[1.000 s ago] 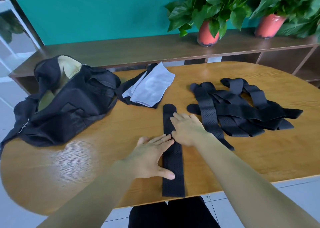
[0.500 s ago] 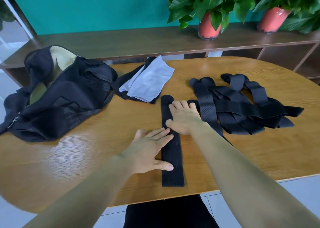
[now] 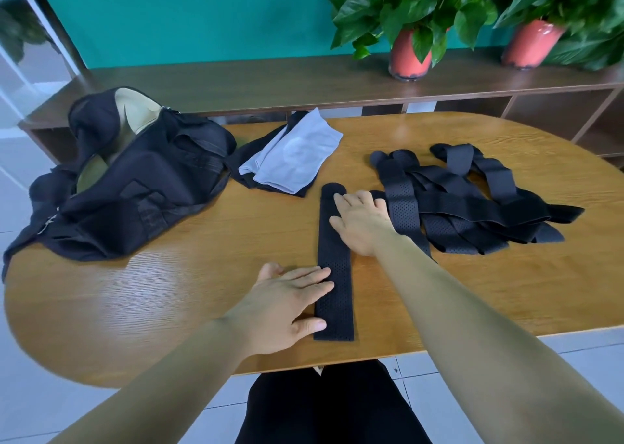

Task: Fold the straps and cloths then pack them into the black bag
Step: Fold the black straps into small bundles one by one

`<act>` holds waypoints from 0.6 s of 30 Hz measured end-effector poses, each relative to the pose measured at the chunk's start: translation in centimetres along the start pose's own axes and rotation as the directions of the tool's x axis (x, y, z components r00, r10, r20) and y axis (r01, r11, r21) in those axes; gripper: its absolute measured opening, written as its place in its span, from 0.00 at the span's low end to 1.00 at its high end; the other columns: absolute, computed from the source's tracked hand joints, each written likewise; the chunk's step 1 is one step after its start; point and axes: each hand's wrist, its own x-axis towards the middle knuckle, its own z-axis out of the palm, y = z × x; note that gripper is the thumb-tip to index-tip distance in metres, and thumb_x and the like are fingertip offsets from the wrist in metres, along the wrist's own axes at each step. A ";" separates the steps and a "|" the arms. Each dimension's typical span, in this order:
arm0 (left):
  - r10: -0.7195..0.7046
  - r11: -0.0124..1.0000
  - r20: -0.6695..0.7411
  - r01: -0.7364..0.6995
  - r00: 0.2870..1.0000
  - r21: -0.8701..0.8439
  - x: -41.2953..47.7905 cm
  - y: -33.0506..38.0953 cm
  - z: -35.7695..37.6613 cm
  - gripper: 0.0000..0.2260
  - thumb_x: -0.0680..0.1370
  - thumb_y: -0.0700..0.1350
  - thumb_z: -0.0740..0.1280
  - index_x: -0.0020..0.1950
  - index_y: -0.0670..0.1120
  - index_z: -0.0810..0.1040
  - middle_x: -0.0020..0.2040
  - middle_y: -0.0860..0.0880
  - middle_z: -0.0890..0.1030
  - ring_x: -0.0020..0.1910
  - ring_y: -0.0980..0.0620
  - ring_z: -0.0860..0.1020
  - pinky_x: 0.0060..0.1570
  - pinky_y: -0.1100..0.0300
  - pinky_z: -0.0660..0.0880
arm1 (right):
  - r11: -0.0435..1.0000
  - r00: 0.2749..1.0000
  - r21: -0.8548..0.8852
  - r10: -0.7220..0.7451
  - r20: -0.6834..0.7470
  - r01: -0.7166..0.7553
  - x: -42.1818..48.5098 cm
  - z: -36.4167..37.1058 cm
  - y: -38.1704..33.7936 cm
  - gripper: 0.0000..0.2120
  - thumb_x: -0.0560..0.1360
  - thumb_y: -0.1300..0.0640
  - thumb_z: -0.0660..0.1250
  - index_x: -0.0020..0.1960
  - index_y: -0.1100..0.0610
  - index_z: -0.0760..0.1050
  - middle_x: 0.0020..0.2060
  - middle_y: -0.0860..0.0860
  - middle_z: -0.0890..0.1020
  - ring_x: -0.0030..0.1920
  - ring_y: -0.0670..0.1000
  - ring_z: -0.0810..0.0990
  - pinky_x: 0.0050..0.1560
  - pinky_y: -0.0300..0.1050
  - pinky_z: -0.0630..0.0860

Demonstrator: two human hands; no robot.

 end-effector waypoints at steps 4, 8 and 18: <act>-0.007 1.000 -0.004 0.006 1.000 -0.012 0.0 0.1 0.0 0.32 0.74 0.66 0.44 0.77 0.56 0.56 0.78 0.59 0.49 0.75 0.64 0.47 0.66 0.57 0.46 | 0.993 0.993 0.032 -0.110 -0.051 0.111 -3.9 -0.4 -0.5 0.25 0.81 0.49 0.52 0.76 0.53 0.54 0.76 0.51 0.56 0.74 0.53 0.49 0.70 0.54 0.52; -0.022 1.000 -0.002 0.022 1.000 -0.023 -0.1 0.4 0.0 0.26 0.80 0.60 0.55 0.77 0.56 0.55 0.78 0.59 0.49 0.76 0.63 0.46 0.68 0.56 0.46 | 0.978 0.976 -0.006 -0.209 -0.061 0.209 -8.2 0.3 -0.8 0.22 0.81 0.49 0.53 0.75 0.49 0.59 0.76 0.49 0.57 0.74 0.53 0.49 0.69 0.54 0.52; -0.065 0.998 -0.211 0.065 0.975 -0.005 -0.9 2.0 1.1 0.19 0.78 0.57 0.60 0.66 0.53 0.75 0.71 0.53 0.71 0.70 0.55 0.69 0.59 0.58 0.51 | 0.989 0.988 0.010 -0.147 0.044 0.147 -9.7 1.9 -1.2 0.23 0.82 0.49 0.49 0.77 0.47 0.52 0.77 0.46 0.51 0.75 0.54 0.48 0.69 0.55 0.52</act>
